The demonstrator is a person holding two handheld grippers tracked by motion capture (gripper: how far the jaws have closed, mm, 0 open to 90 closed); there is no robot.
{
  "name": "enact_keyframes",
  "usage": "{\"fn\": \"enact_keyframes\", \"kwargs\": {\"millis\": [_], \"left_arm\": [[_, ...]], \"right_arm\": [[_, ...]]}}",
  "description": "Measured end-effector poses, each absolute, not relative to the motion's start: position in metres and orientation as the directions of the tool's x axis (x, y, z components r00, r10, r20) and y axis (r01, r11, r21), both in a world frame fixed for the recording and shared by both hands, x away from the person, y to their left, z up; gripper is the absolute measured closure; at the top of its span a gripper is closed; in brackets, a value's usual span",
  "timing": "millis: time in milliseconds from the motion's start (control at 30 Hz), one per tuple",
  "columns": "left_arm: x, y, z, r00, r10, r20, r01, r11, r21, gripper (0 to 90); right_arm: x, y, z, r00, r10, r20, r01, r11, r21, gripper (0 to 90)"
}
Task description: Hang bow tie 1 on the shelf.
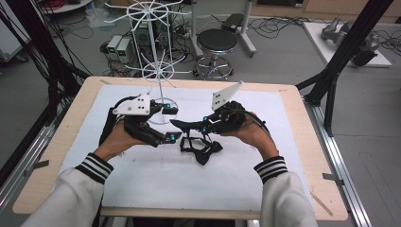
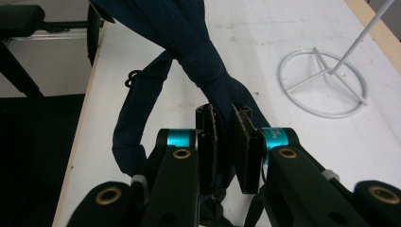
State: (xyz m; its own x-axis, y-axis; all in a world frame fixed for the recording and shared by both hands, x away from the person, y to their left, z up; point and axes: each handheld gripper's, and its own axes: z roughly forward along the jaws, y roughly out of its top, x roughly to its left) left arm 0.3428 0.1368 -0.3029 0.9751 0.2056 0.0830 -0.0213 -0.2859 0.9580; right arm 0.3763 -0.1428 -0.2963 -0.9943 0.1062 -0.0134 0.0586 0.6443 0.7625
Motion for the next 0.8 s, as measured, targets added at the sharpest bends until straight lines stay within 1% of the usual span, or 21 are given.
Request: {"fn": "enact_keyframes", "kwargs": {"millis": [167, 300, 333, 400, 600, 667, 800], "left_arm": [[0.3419, 0.1333, -0.3031, 0.976, 0.189, 0.106, -0.04, -0.325, 0.945, 31.6], [0.3422, 0.1326, -0.3037, 0.976, 0.179, 0.125, -0.056, -0.349, 0.935, 42.2], [0.3427, 0.1325, -0.3042, 0.975, 0.187, 0.124, -0.05, -0.36, 0.932, 42.2], [0.3433, 0.1322, -0.3047, 0.973, 0.197, 0.123, -0.044, -0.363, 0.931, 45.7], [0.3424, 0.1306, -0.305, 0.975, 0.176, 0.137, -0.06, -0.385, 0.921, 54.6], [0.3419, 0.1297, -0.3048, 0.974, 0.172, 0.149, -0.071, -0.391, 0.918, 60.2], [0.3406, 0.1288, -0.3045, 0.975, 0.16, 0.155, -0.08, -0.398, 0.914, 67.9]], "right_arm": [[0.376, -0.1407, -0.2968, -0.995, 0.102, -0.011, 0.057, 0.643, 0.763, 81.9], [0.3764, -0.1393, -0.2978, -0.995, 0.098, -0.012, 0.055, 0.647, 0.76, 81.8], [0.3764, -0.1393, -0.2978, -0.995, 0.098, -0.012, 0.055, 0.647, 0.76, 81.8], [0.3763, -0.1394, -0.2979, -0.995, 0.101, -0.011, 0.058, 0.651, 0.757, 81.8], [0.3768, -0.1389, -0.2988, -0.995, 0.099, -0.008, 0.059, 0.657, 0.752, 81.8], [0.377, -0.138, -0.299, -0.995, 0.098, -0.004, 0.062, 0.659, 0.749, 81.8], [0.3772, -0.1355, -0.2995, -0.995, 0.097, -0.003, 0.063, 0.665, 0.744, 81.9]]}}
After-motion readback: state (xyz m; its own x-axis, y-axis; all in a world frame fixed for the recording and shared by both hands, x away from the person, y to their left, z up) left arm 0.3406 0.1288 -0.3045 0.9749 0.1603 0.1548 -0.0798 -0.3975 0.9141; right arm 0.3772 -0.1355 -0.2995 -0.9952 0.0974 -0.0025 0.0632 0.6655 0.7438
